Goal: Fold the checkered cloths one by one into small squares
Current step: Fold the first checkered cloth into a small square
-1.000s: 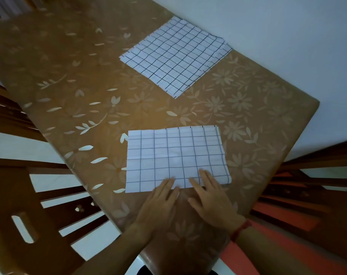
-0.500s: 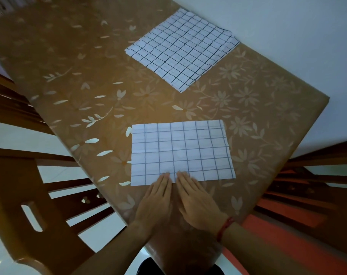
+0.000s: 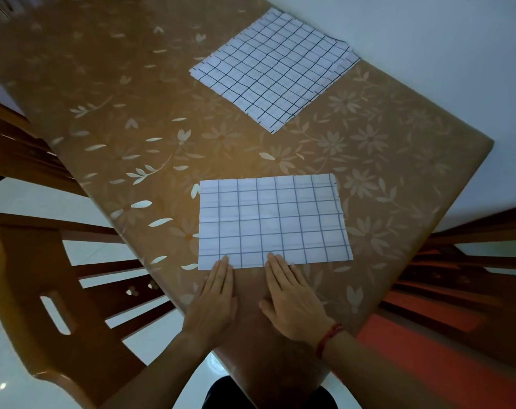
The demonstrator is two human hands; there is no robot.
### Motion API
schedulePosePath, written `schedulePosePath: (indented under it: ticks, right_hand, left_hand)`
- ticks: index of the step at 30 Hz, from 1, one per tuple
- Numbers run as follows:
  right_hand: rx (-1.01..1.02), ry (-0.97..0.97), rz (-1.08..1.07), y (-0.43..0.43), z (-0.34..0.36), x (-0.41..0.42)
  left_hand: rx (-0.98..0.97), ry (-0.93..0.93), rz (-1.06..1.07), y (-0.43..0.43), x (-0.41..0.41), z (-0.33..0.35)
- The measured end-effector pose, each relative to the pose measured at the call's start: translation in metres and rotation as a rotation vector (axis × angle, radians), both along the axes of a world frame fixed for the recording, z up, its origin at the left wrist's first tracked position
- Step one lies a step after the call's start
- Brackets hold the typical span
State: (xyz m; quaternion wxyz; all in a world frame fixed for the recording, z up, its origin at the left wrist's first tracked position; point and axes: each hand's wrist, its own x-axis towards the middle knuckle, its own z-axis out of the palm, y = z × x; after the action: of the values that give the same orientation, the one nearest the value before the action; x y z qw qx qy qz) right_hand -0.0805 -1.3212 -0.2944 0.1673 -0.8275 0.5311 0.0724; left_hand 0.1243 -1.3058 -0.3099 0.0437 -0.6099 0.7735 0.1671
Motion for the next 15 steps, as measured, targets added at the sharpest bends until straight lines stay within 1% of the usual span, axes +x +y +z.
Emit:
schedulePosePath:
  ticks: [3,7,9,11,15]
  right_hand:
    - [0.002,-0.009,-0.042,0.002,0.0,-0.018]
    - [0.003,0.041,-0.136,0.003,0.003,-0.048]
    - [0.018,0.069,-0.194,0.005,0.004,-0.067]
    - [0.019,0.097,-0.255,0.008,0.006,-0.086]
    - [0.013,0.122,-0.311,0.012,0.003,-0.1]
  left_hand:
    - [-0.026,-0.055,0.011,0.004,0.005,0.003]
    - [-0.037,-0.113,0.068,0.006,0.018,0.005]
    - [-0.032,-0.135,0.038,0.007,0.024,0.005]
    - [-0.025,-0.132,0.021,0.007,0.027,0.005]
    - [-0.024,-0.103,0.075,0.007,0.024,0.005]
